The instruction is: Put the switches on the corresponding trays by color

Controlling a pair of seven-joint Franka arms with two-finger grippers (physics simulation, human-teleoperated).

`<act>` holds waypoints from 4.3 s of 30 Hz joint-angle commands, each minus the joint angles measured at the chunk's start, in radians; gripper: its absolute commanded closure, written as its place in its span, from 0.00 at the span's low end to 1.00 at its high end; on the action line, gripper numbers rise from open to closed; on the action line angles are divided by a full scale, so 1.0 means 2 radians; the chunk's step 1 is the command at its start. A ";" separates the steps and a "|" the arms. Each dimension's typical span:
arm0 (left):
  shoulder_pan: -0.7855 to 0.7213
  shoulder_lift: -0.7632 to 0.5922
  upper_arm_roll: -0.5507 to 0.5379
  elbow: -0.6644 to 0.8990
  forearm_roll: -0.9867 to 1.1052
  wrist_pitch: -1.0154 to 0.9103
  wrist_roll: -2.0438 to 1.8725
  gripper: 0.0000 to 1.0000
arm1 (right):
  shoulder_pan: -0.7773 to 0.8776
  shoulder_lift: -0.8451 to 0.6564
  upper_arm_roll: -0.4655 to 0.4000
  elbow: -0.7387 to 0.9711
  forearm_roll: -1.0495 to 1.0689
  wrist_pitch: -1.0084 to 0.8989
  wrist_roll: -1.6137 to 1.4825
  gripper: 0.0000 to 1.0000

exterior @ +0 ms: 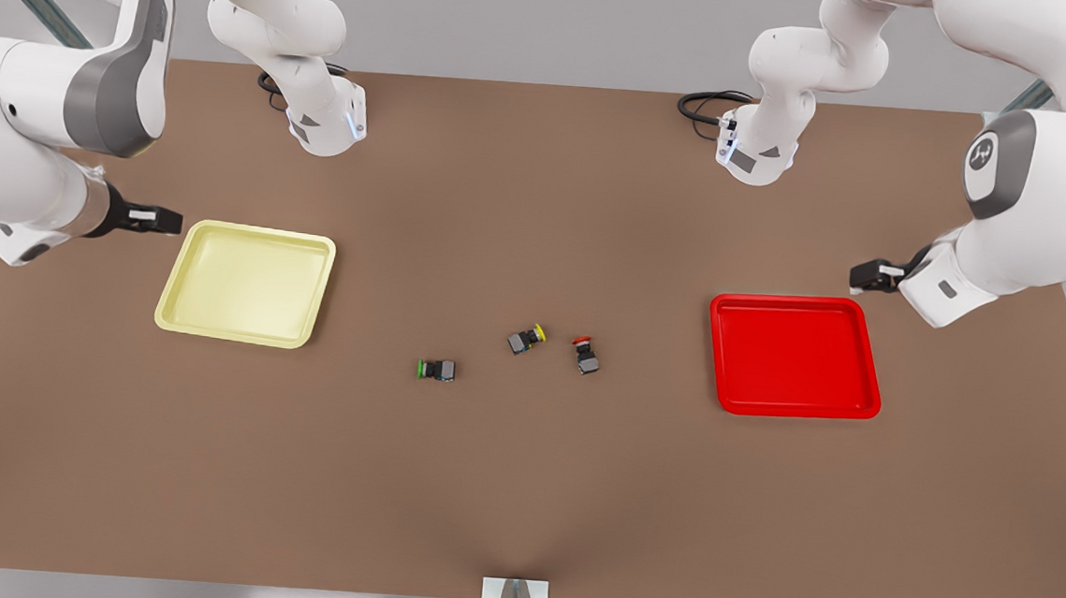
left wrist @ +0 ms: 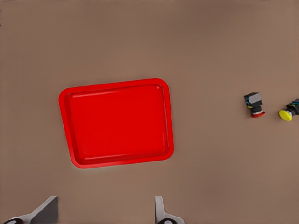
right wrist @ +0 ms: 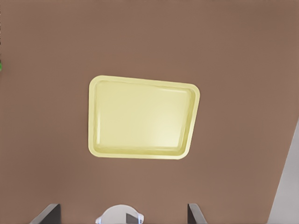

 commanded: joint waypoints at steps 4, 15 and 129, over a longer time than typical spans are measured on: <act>0.000 -0.001 0.000 0.000 0.000 0.032 0.011 0.00 | 0.021 0.005 0.000 -0.024 0.011 0.031 -0.002 0.00; -0.232 0.192 -0.018 -0.090 0.000 0.290 -0.470 0.00 | 0.272 0.222 -0.005 -0.047 0.144 0.285 0.748 0.00; -0.057 0.064 -0.018 0.143 0.000 -0.085 -0.119 0.00 | 0.062 0.116 -0.125 -0.419 0.105 0.442 0.077 0.64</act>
